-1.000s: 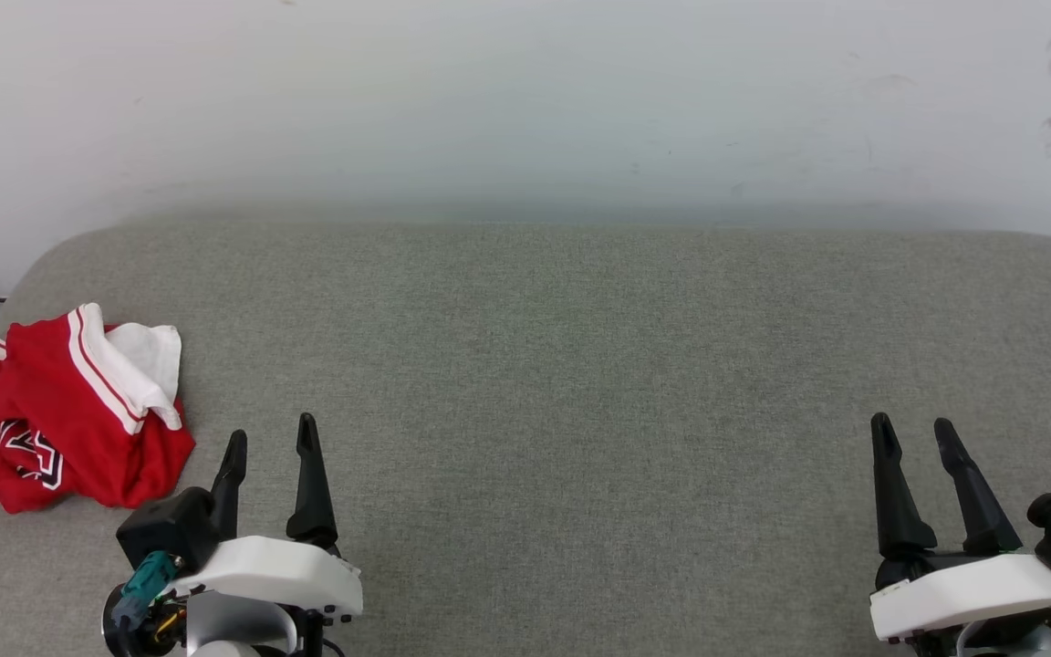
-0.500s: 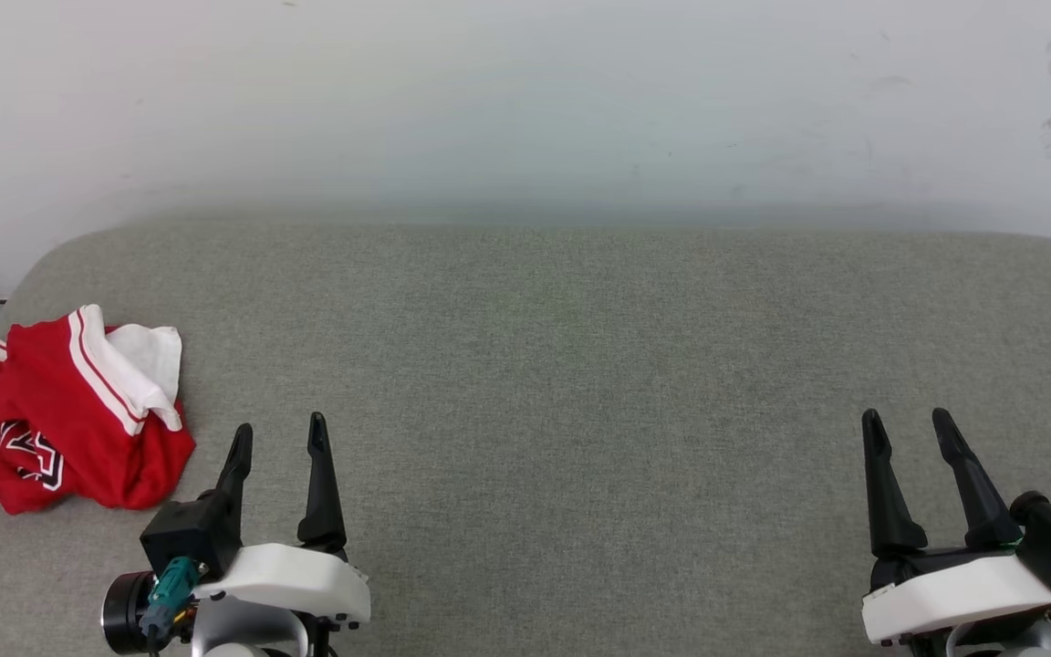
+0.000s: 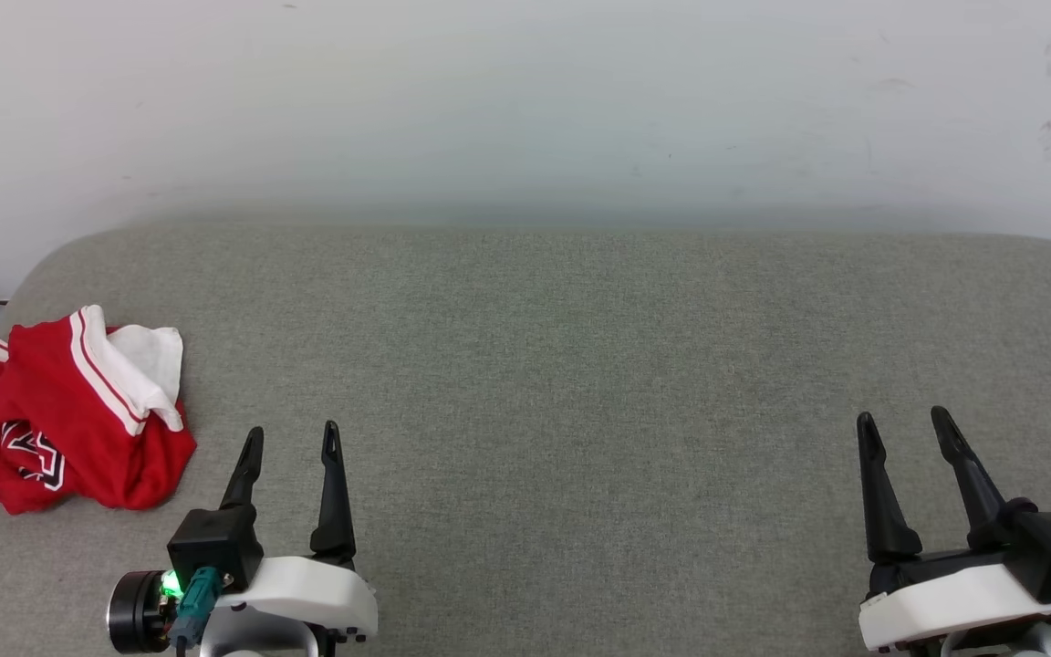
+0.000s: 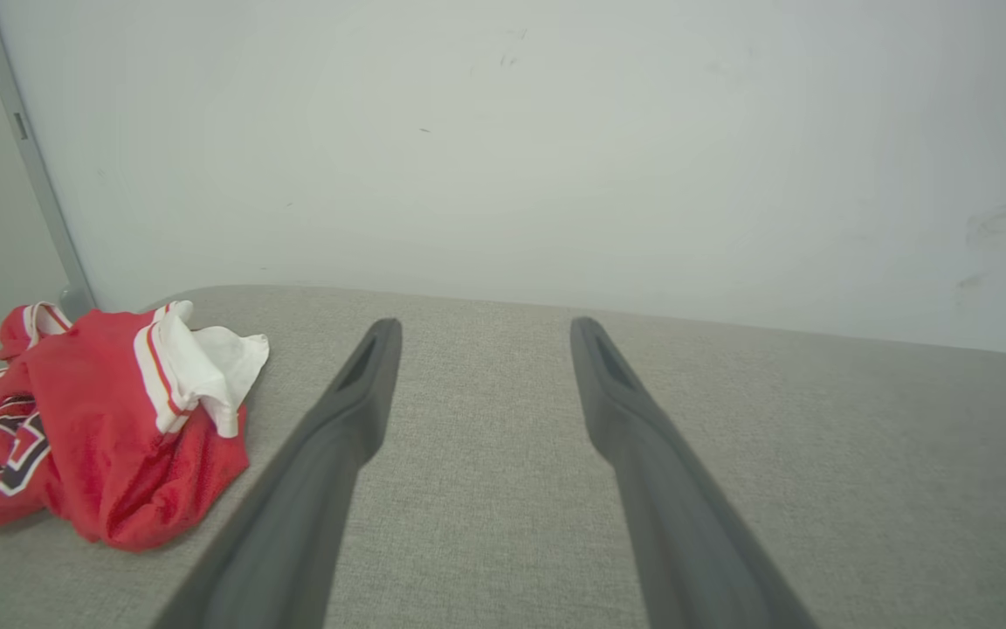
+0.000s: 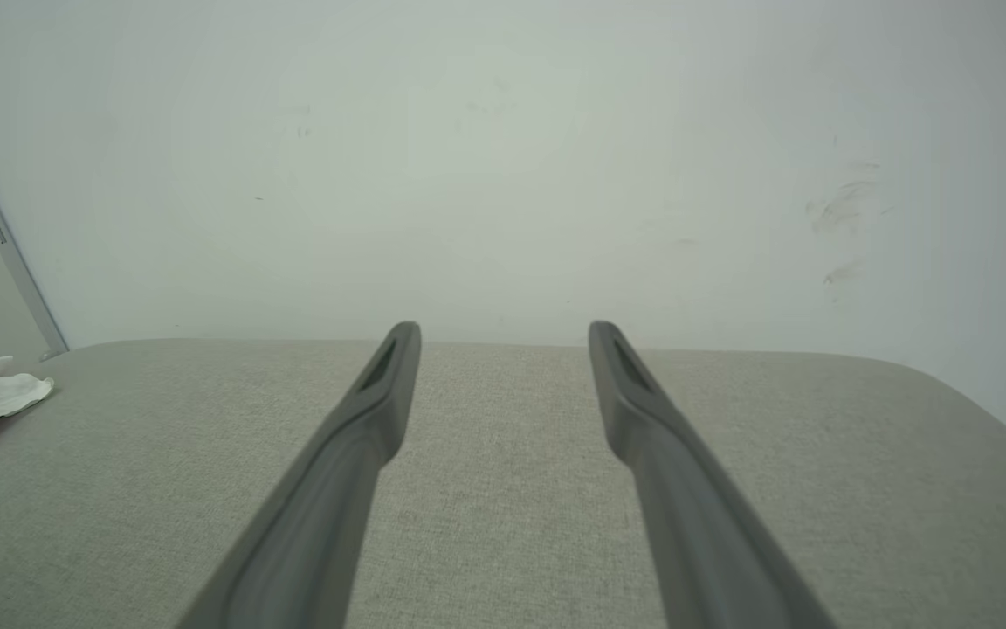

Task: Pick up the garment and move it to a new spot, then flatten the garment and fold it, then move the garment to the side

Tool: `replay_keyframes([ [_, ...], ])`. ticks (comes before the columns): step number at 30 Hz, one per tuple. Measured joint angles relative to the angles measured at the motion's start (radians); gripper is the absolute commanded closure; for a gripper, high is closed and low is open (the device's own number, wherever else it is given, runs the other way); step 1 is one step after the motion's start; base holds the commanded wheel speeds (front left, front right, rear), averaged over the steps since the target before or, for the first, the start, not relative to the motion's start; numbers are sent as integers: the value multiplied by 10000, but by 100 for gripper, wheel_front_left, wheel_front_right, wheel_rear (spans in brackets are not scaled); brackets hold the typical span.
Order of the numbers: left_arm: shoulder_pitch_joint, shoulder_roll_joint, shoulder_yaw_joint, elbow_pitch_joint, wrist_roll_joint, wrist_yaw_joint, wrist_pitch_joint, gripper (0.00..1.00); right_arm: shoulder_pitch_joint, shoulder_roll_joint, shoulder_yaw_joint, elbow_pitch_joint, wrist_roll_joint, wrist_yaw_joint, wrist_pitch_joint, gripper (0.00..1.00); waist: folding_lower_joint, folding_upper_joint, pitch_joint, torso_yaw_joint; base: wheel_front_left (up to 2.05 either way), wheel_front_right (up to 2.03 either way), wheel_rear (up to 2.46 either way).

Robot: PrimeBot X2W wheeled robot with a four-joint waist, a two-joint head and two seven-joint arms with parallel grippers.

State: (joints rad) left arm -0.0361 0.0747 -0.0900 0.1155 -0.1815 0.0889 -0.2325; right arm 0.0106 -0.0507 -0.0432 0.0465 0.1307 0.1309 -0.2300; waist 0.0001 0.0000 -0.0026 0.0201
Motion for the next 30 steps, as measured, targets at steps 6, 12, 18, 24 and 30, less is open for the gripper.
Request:
replay_keyframes([
  [6,1,-94,58,90,408,-98,-100,0,11,0,-4,-2,-299,0,-123,0,0,0,2,27,0,0,0],
  [12,6,-146,228,173,742,-192,-192,0,48,0,-15,10,-522,0,-236,0,0,0,10,50,0,0,0],
  [18,52,-198,355,259,878,-378,-276,0,110,0,-21,104,-485,2,-326,0,0,0,13,86,0,0,0],
  [24,53,-221,445,355,813,-504,-278,0,110,-2,-121,199,-42,2,-330,0,-1,0,8,107,0,0,0],
  [30,53,-228,502,397,802,-537,-278,0,111,-2,-132,274,138,2,-330,0,-1,0,3,123,0,0,0],
])
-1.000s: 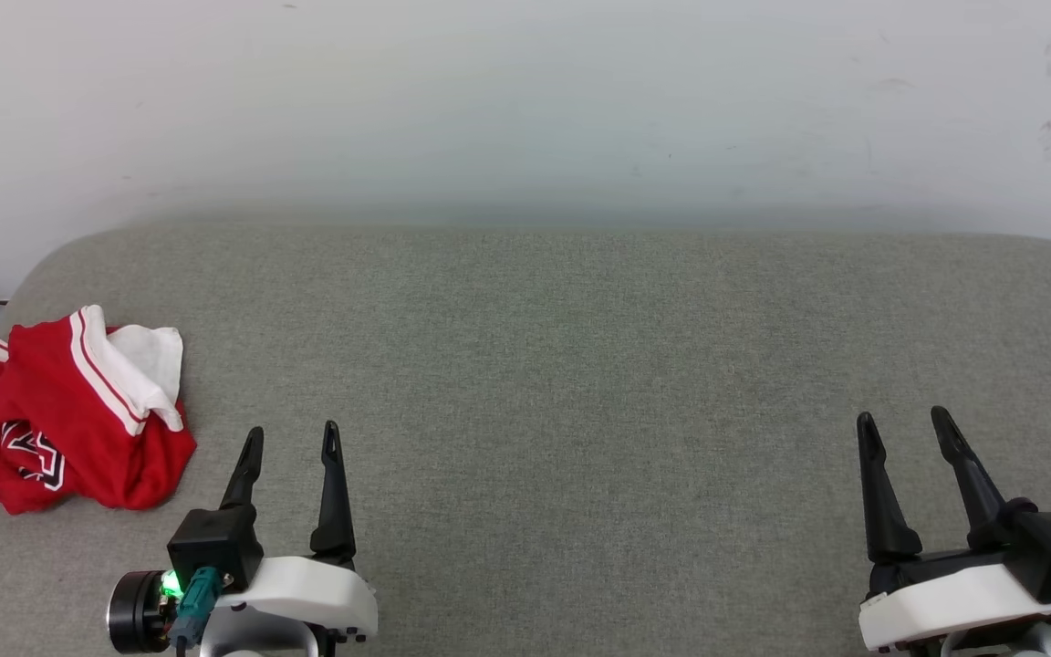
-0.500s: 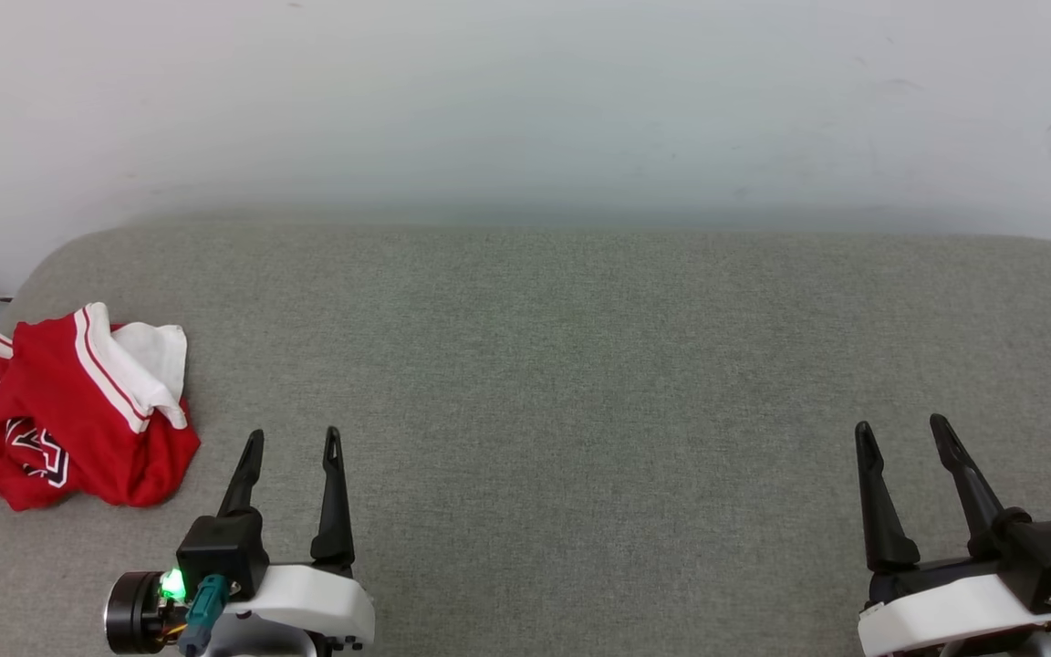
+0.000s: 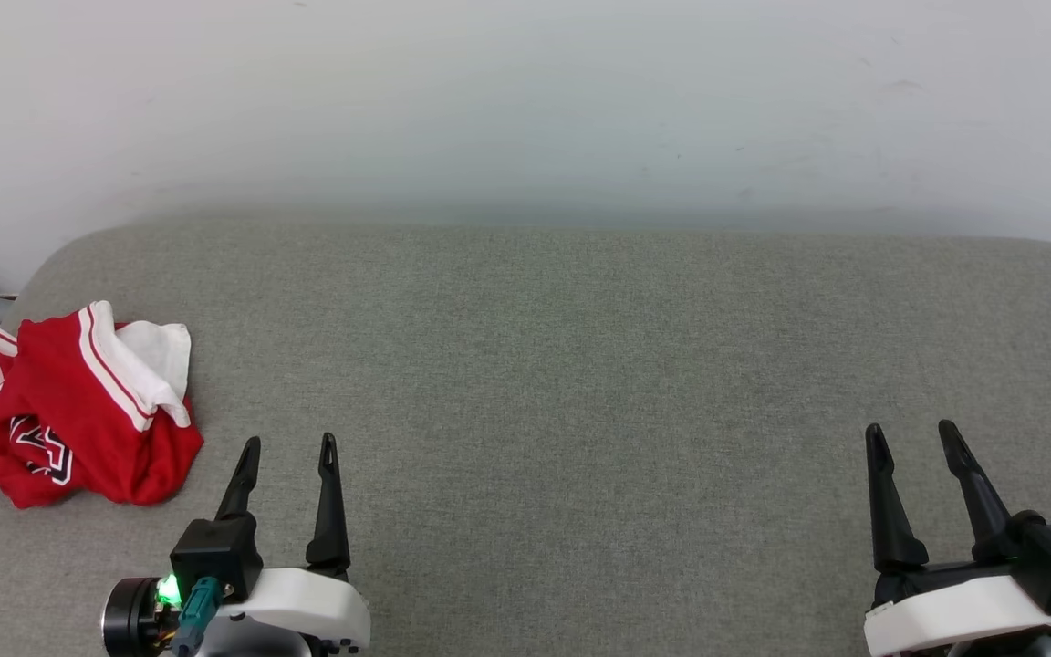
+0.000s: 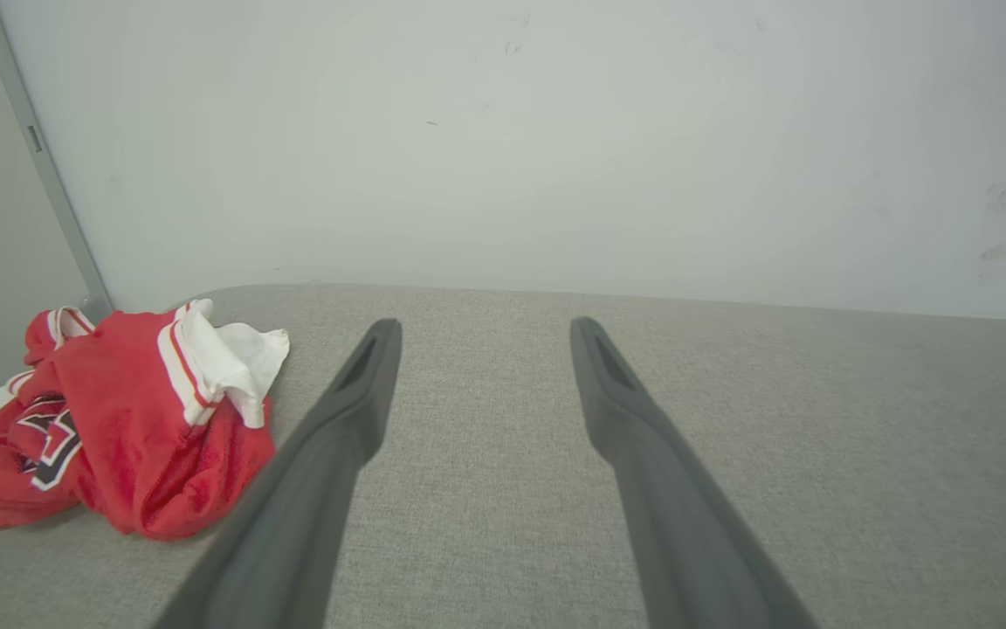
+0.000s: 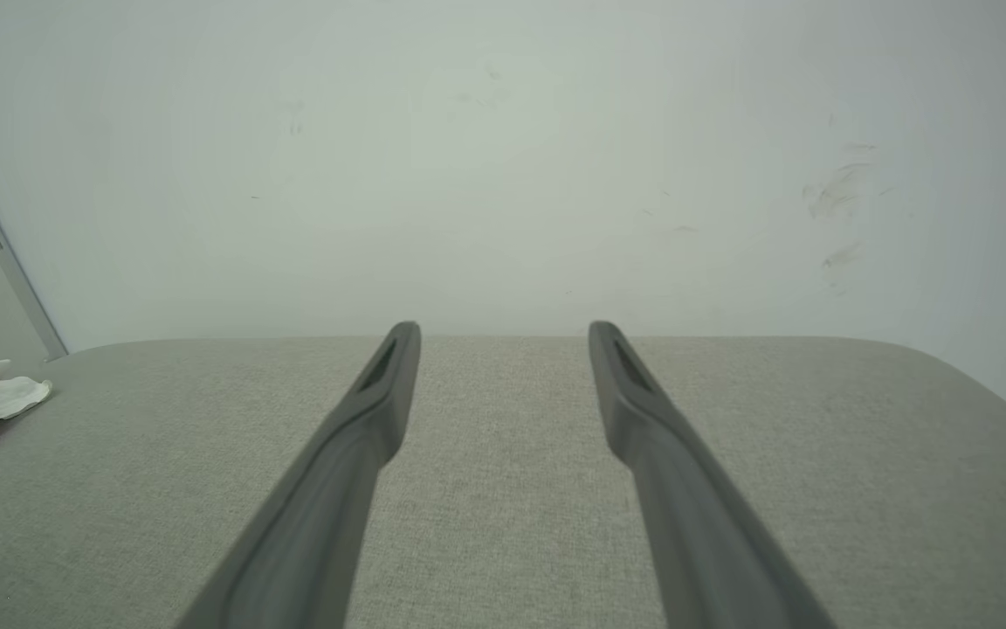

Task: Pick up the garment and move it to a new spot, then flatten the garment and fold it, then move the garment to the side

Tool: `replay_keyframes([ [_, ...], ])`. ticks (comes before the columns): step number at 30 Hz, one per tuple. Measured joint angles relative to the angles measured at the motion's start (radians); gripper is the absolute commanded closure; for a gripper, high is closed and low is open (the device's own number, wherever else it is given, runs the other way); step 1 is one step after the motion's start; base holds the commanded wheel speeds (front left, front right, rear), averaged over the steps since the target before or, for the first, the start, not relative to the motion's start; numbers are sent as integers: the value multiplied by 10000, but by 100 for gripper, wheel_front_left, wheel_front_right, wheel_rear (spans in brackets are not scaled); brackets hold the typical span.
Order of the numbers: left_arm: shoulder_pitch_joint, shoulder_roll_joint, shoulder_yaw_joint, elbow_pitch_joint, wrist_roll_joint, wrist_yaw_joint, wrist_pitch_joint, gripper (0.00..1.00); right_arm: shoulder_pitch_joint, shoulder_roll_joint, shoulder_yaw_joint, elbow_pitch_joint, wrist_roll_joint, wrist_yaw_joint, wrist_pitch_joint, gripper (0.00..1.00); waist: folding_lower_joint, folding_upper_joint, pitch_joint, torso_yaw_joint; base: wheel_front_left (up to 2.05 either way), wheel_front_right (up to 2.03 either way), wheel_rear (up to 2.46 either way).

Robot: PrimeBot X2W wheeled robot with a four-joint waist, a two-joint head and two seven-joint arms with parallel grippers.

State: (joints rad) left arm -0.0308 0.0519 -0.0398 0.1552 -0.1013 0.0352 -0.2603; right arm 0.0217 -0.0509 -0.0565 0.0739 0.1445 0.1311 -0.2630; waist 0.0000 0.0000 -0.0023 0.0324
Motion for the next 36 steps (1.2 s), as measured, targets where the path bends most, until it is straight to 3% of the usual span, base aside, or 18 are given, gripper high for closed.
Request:
replay_keyframes([
  [18,9,-8,-54,125,-4,67,0,0,6,0,52,36,-132,0,0,0,-1,0,-7,205,0,0,0],
  [36,0,-12,142,138,6,265,-12,0,145,0,188,-79,-405,0,-2,0,-1,0,91,1789,0,0,0],
])
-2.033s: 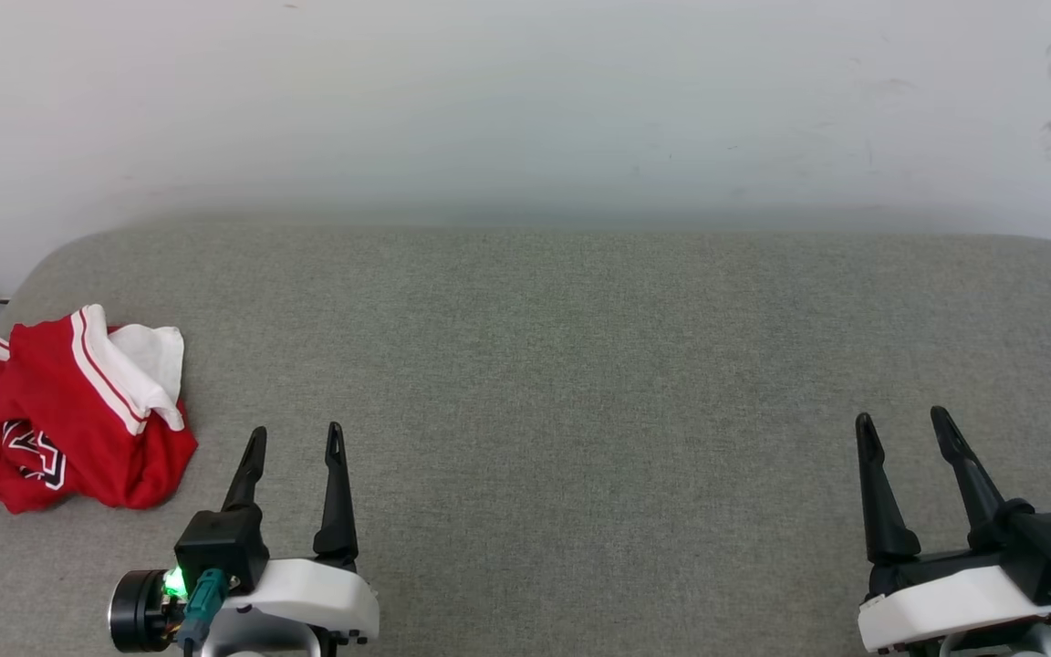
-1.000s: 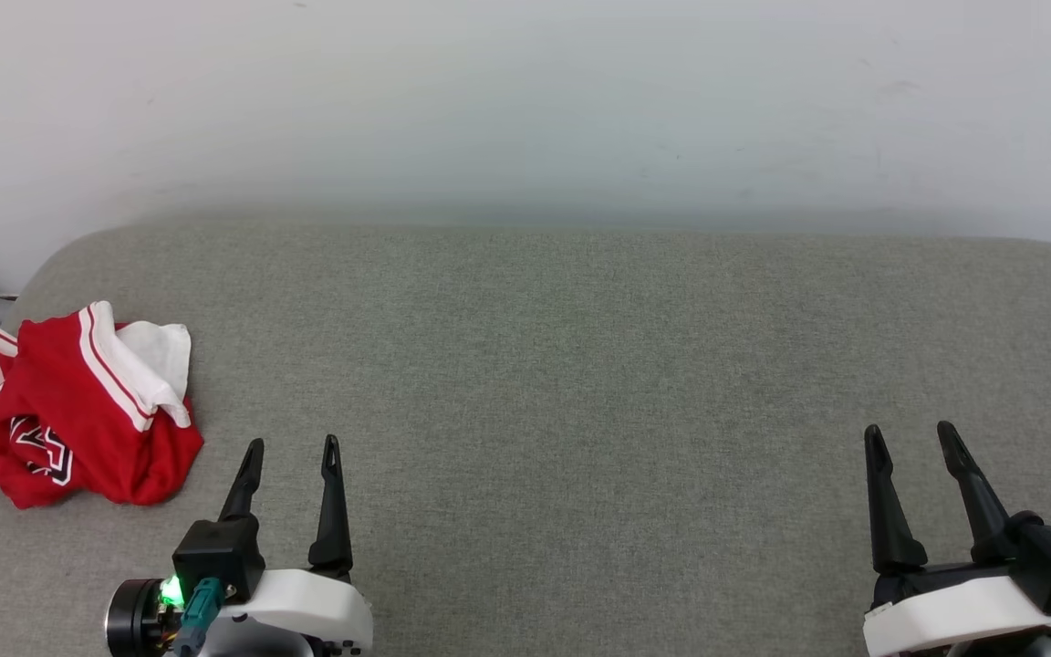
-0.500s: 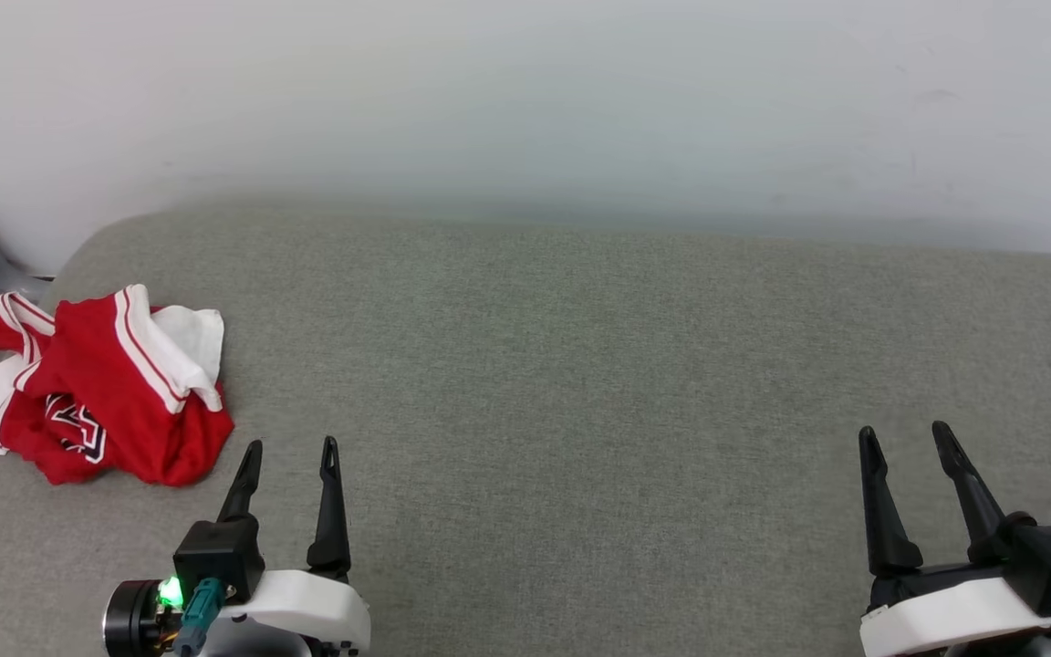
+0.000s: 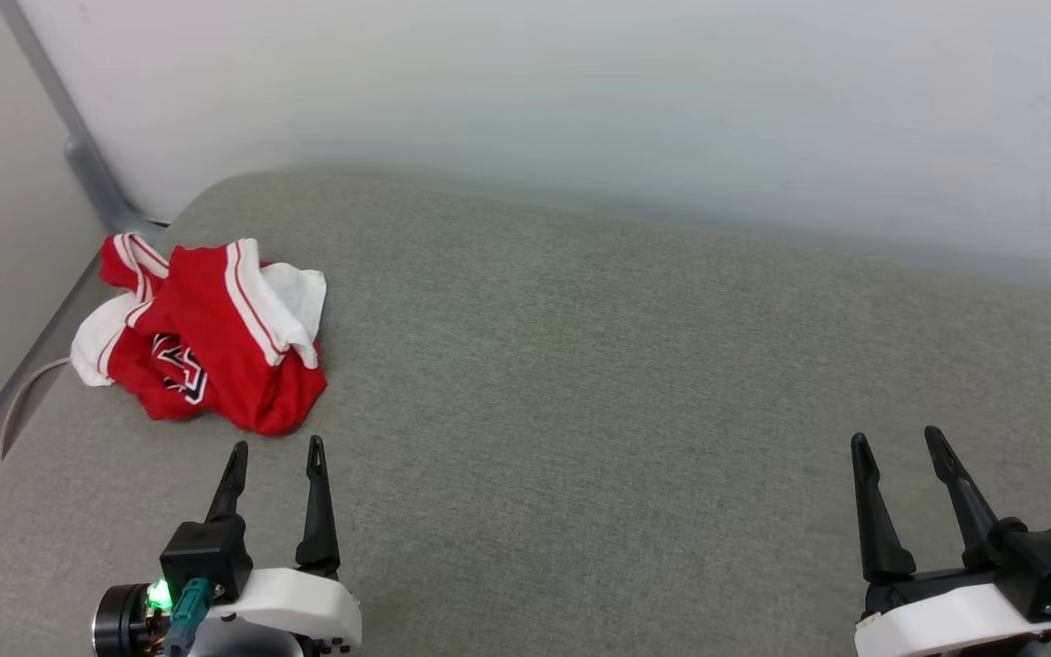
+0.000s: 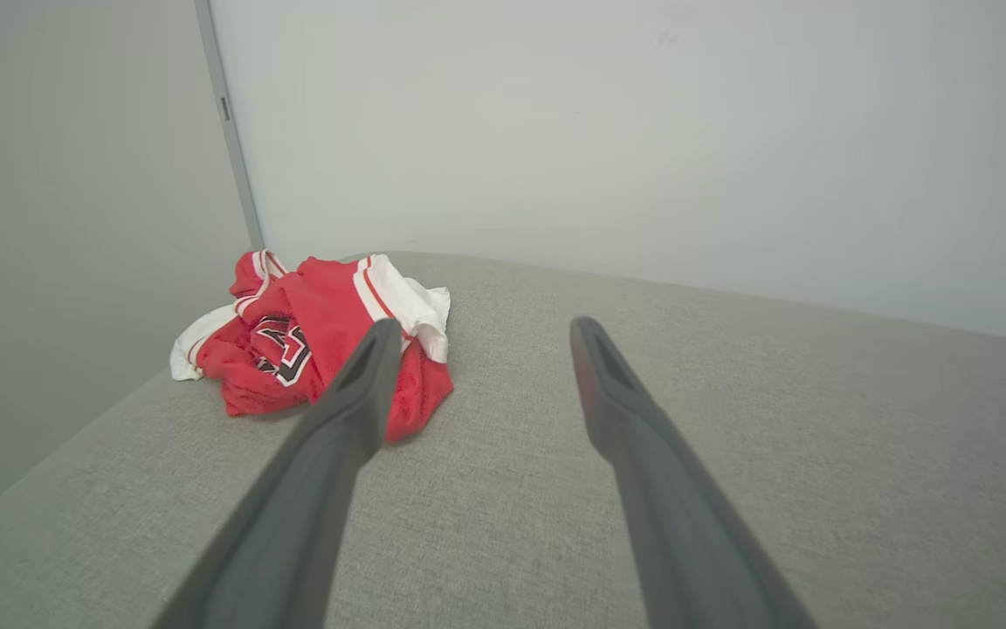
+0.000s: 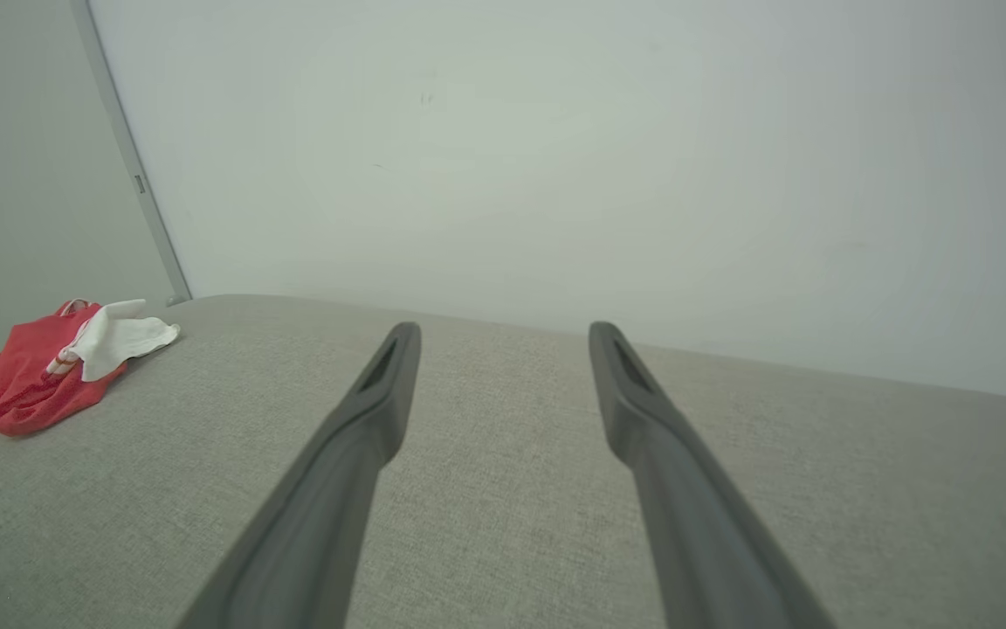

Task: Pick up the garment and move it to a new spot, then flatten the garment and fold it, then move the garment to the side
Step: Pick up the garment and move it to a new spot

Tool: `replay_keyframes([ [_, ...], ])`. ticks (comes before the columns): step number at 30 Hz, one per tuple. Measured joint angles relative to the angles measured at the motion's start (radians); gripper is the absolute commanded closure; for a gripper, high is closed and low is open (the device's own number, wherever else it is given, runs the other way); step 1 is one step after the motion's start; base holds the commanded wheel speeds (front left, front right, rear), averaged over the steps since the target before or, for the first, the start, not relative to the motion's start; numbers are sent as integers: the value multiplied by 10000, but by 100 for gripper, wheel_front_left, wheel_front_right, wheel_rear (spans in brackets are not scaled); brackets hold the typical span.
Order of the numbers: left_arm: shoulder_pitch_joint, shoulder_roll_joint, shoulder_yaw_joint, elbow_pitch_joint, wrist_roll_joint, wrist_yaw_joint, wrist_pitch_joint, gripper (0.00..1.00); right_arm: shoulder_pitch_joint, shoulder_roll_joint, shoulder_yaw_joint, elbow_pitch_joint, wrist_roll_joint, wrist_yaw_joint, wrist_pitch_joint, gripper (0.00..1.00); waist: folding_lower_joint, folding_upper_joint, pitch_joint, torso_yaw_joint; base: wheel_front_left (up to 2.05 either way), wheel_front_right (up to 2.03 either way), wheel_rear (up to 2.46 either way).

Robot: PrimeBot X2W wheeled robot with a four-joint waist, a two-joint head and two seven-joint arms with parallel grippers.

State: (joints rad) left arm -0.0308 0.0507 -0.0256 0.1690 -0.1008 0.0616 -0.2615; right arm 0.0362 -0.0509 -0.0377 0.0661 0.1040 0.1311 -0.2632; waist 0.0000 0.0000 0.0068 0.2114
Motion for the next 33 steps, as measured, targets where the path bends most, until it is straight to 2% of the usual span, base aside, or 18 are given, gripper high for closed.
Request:
replay_keyframes([
  [22,22,2,307,6,-188,-92,0,0,55,2,127,-27,-13,0,0,0,0,0,-24,2697,0,0,0],
  [26,37,2,355,-2,-253,-88,-2,0,50,2,155,-27,-50,0,0,0,0,0,-9,2998,0,0,0],
  [33,77,0,384,-150,-359,52,-2,0,-83,2,330,27,-165,0,0,0,1,0,174,3120,0,0,0],
])
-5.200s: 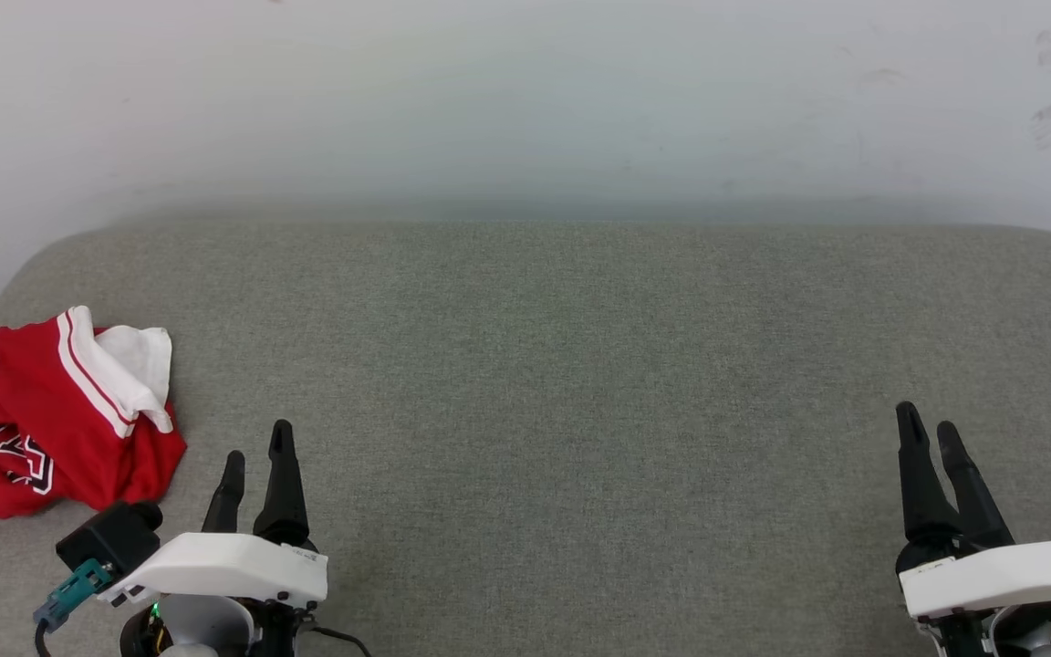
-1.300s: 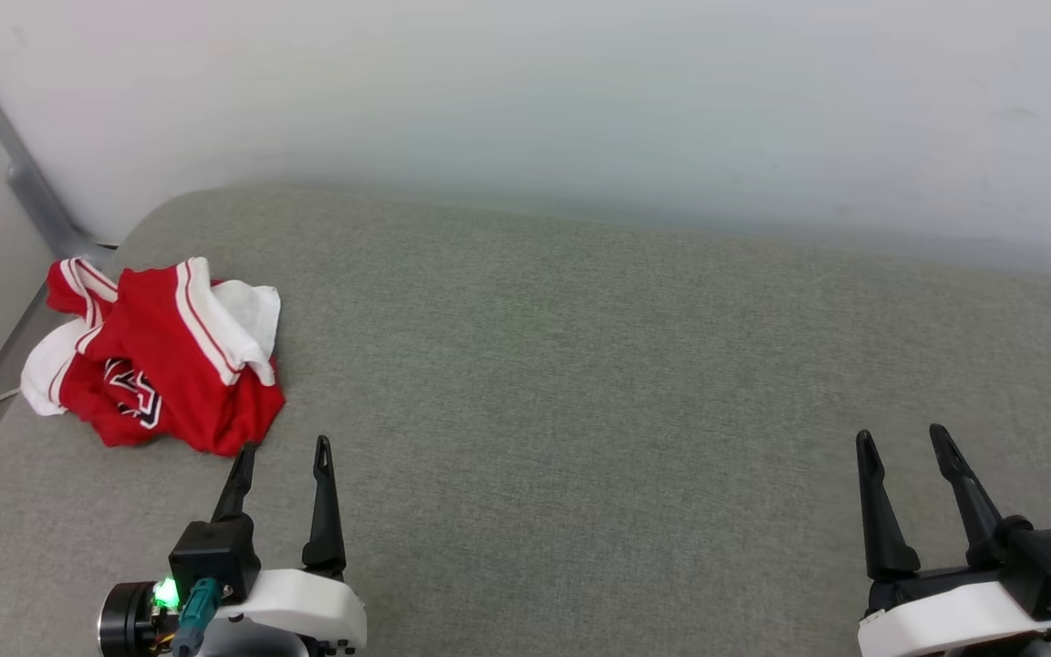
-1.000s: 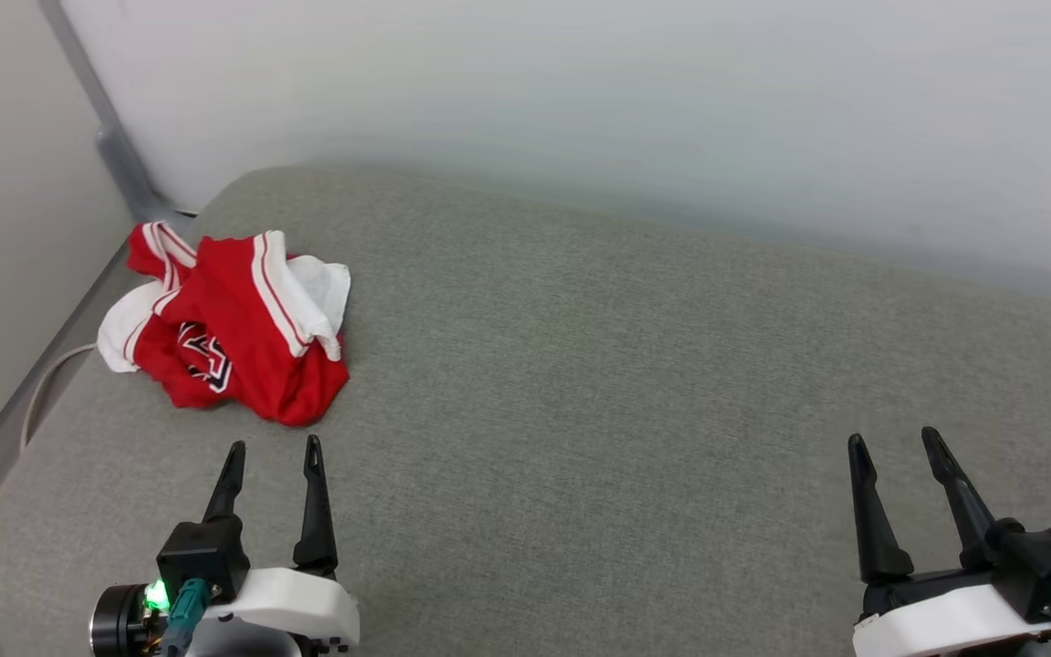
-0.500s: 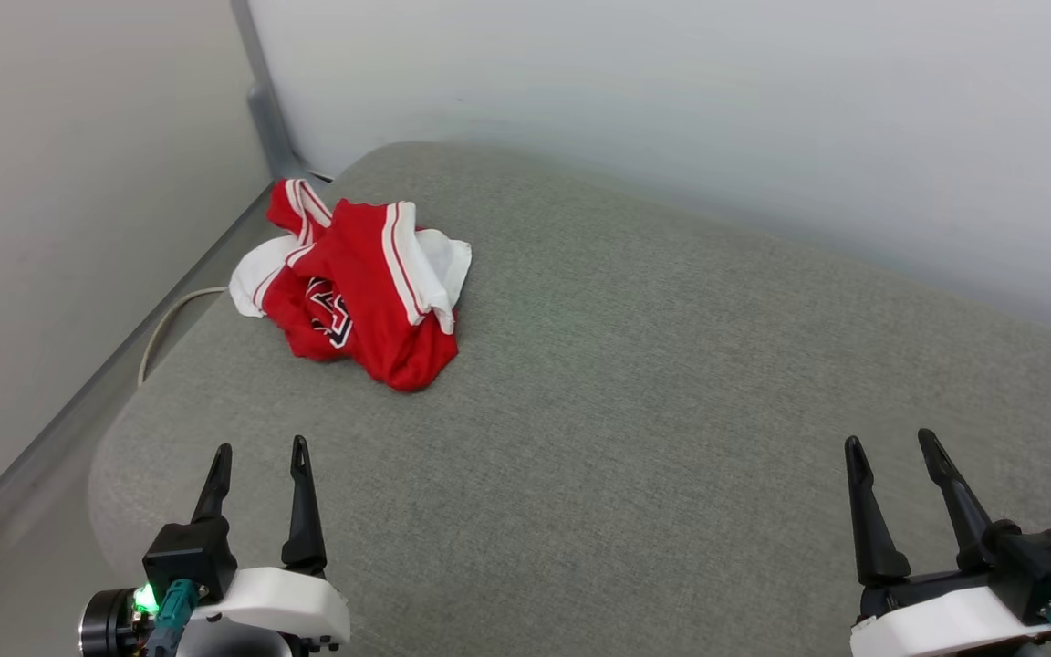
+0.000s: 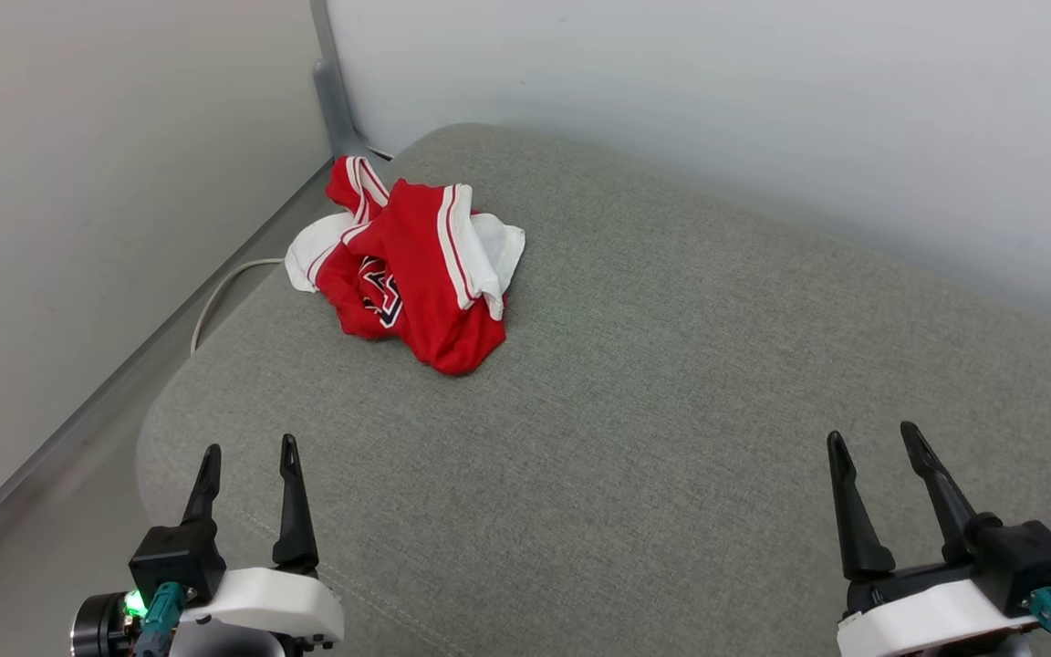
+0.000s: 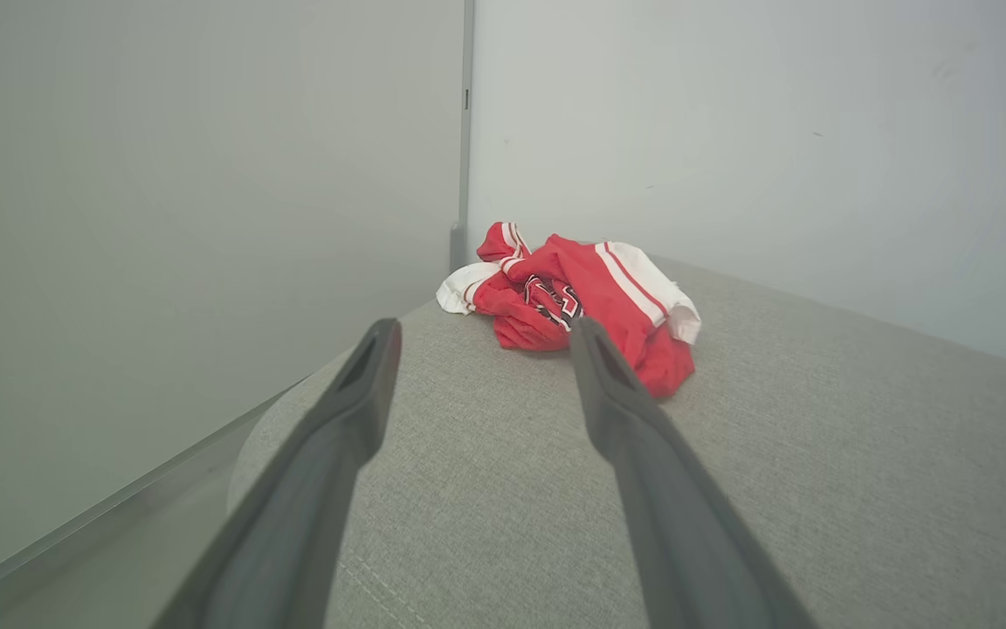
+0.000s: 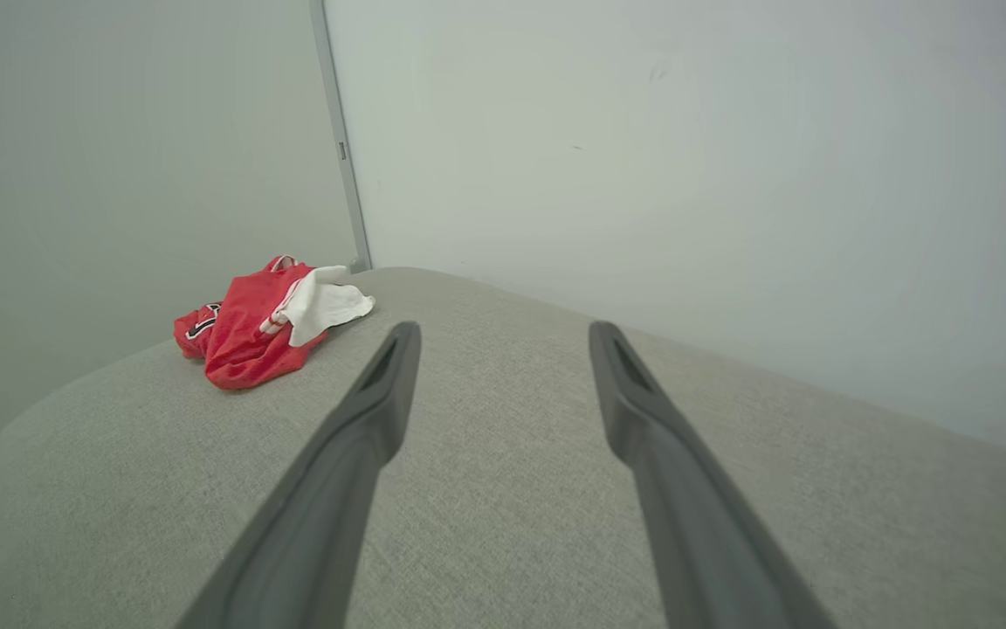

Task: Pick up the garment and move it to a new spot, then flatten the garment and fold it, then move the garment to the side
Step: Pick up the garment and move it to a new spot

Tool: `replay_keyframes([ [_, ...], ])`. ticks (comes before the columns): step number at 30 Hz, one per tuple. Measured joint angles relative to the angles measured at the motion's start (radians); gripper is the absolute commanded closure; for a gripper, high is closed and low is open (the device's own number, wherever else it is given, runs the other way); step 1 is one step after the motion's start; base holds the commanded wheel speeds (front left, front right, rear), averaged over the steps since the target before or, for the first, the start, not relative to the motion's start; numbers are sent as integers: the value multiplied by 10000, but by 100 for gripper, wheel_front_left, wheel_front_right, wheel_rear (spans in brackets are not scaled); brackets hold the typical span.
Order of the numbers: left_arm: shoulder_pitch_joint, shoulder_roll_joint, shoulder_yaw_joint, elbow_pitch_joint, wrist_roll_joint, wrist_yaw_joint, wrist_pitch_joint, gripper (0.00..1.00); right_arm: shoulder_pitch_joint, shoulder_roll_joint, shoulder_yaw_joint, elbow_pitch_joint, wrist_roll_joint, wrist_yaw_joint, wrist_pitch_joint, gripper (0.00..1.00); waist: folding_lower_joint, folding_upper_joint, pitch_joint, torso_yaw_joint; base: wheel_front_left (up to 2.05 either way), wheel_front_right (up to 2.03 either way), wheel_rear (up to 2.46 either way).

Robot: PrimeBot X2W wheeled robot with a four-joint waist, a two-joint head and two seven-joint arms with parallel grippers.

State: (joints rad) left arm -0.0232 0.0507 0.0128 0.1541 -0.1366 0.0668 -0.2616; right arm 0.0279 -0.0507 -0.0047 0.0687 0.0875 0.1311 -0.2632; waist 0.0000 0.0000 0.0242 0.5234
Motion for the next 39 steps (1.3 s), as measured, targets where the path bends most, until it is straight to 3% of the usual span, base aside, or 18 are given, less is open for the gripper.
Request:
replay_keyframes([
  [7,-11,0,69,8,-75,33,0,0,-89,0,50,31,-67,0,0,0,0,0,87,13,0,0,0],
  [14,-1133,69,639,322,-69,-577,0,0,-135,2,-69,-134,-322,2,0,0,0,0,337,-207,0,0,0],
  [23,-3463,372,1921,343,-462,-1170,-13,0,-754,2,-274,-566,-1154,2,0,0,0,0,1457,-747,0,0,0],
  [34,-5850,1902,2393,1254,-686,-1756,58,0,-1556,-27,-447,-1354,-1776,2,2,0,3,0,3317,-1681,0,0,0],
  [39,-6932,2665,2224,2224,-1538,-1900,1055,0,-1845,-219,-529,-1745,-1847,0,0,0,3,0,4091,-1959,0,0,0],
])
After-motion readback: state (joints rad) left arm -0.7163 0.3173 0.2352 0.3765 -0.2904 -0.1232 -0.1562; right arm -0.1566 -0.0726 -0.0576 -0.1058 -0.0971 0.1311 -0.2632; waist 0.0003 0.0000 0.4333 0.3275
